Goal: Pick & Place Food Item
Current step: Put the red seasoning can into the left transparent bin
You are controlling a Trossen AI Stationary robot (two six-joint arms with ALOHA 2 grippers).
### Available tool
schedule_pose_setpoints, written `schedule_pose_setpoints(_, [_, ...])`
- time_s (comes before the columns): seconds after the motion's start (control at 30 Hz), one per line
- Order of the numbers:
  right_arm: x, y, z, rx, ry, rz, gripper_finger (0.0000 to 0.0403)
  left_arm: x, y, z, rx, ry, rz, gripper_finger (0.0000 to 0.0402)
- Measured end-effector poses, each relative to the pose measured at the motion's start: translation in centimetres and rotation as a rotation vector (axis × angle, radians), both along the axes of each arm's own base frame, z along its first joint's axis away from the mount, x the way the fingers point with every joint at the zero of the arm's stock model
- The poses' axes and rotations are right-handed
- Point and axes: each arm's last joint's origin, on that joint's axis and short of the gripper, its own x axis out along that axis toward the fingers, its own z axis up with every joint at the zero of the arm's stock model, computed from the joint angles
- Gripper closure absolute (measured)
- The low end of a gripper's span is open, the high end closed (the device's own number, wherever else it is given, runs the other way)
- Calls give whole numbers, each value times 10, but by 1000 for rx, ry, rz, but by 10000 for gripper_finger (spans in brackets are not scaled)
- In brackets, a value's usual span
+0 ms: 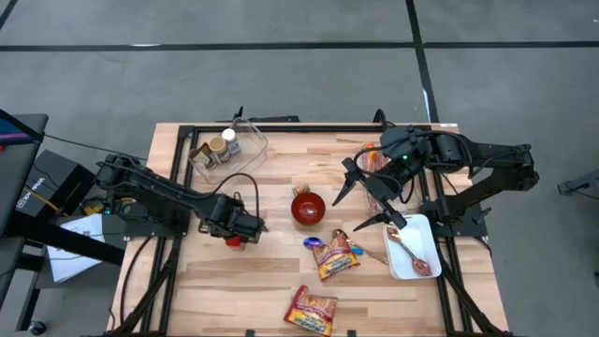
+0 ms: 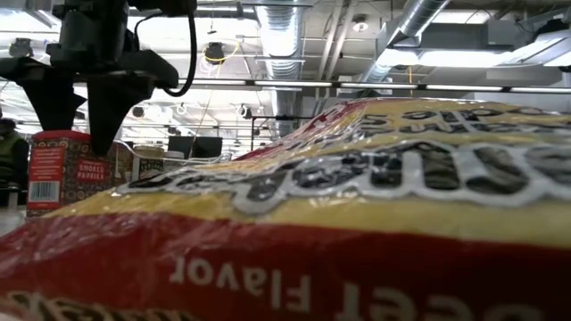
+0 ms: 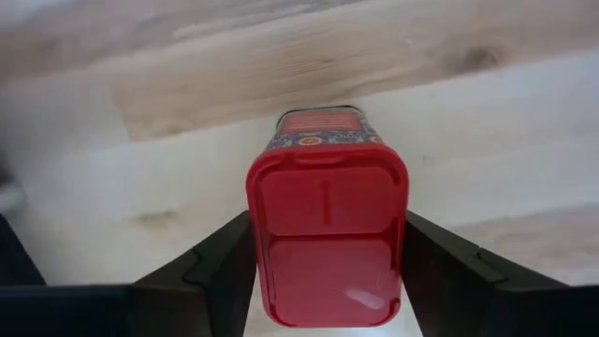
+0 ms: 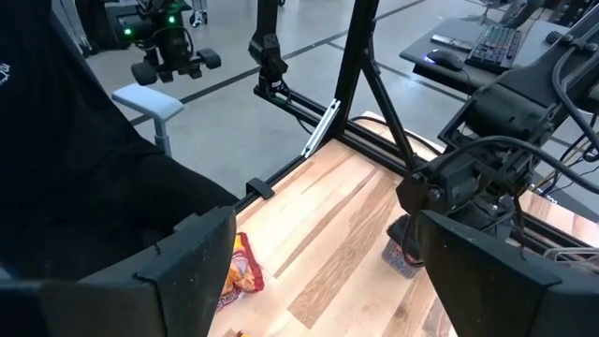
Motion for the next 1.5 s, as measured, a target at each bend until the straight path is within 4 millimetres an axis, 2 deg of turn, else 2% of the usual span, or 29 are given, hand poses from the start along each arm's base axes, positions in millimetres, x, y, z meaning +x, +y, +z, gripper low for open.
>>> schedule_pose_setpoints(0.23, [0, -1, 0, 0, -2, -4, 78, 0, 2, 8, 21, -56, -290, 187])
schedule_pose_setpoints(0.37, [1, -7, 0, 0, -1, -27, 78, -2, 8, 36, 74, -162, -425, 187])
schedule_pose_setpoints(0.53, [2, -18, 0, 6, 2, -74, 78, -14, 28, 77, 160, -233, -543, 187])
schedule_pose_setpoints(0.7, [2, -29, 0, 7, 0, -114, 78, -22, 57, 101, 210, -125, -611, 187])
schedule_pose_setpoints(0.97, [2, -39, 1, 35, 13, -169, 78, -5, 111, 125, 263, 58, -731, 187])
schedule_pose_setpoints(1.17, [2, -36, 1, 69, 35, -171, 78, 5, 162, 140, 268, 119, -753, 187])
schedule_pose_setpoints(1.3, [3, -30, 1, 90, 44, -161, 78, 9, 194, 138, 260, 168, -748, 187])
schedule_pose_setpoints(1.5, [3, -25, 1, 120, 63, -157, 78, 7, 233, 122, 235, 234, -728, 187])
